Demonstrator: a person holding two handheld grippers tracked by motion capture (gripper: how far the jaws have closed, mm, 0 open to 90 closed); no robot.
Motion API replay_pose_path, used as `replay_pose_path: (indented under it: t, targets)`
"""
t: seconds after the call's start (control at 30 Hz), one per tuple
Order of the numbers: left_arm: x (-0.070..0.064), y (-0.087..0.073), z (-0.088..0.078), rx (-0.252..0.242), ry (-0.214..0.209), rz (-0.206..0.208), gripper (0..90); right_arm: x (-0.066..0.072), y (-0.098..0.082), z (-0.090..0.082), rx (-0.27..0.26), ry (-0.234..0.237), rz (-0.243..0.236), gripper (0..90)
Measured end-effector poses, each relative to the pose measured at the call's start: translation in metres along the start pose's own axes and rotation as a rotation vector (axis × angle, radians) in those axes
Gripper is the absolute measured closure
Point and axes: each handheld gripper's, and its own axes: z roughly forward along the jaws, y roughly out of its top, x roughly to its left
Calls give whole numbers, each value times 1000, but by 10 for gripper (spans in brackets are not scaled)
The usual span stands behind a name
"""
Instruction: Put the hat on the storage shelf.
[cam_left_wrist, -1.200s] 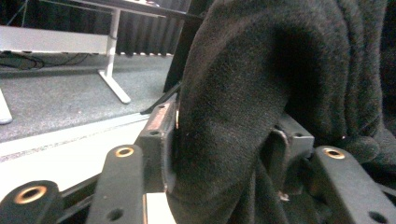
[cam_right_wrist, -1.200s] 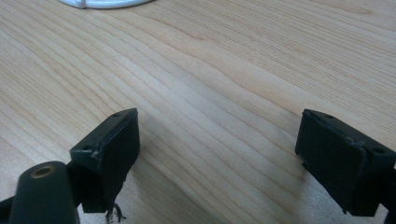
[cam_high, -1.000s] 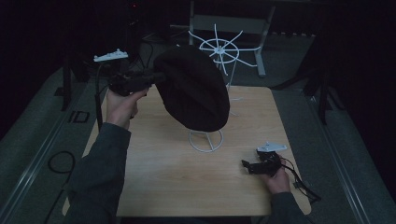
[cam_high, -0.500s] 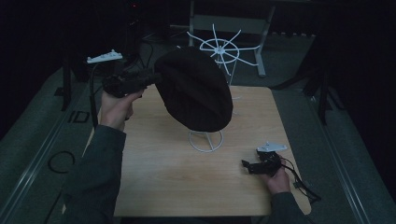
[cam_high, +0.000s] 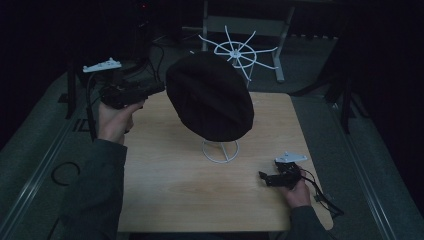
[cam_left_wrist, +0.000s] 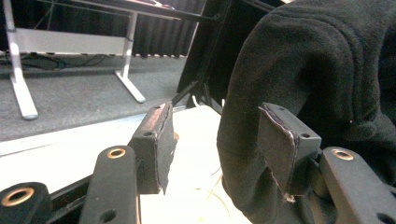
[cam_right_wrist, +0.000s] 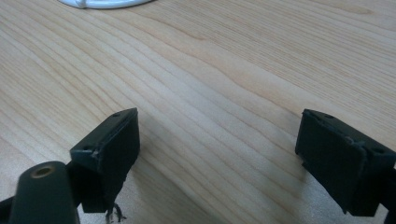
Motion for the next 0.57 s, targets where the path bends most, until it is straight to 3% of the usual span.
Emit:
replay_pose_path:
  t: [0.37,0.57]
  targets:
    - [-3,-1,-11,24,54,33,470,0,0,0,0,0,0,136]
    - [0,-5,-16,22,67,19,471,0,0,0,0,0,0,136]
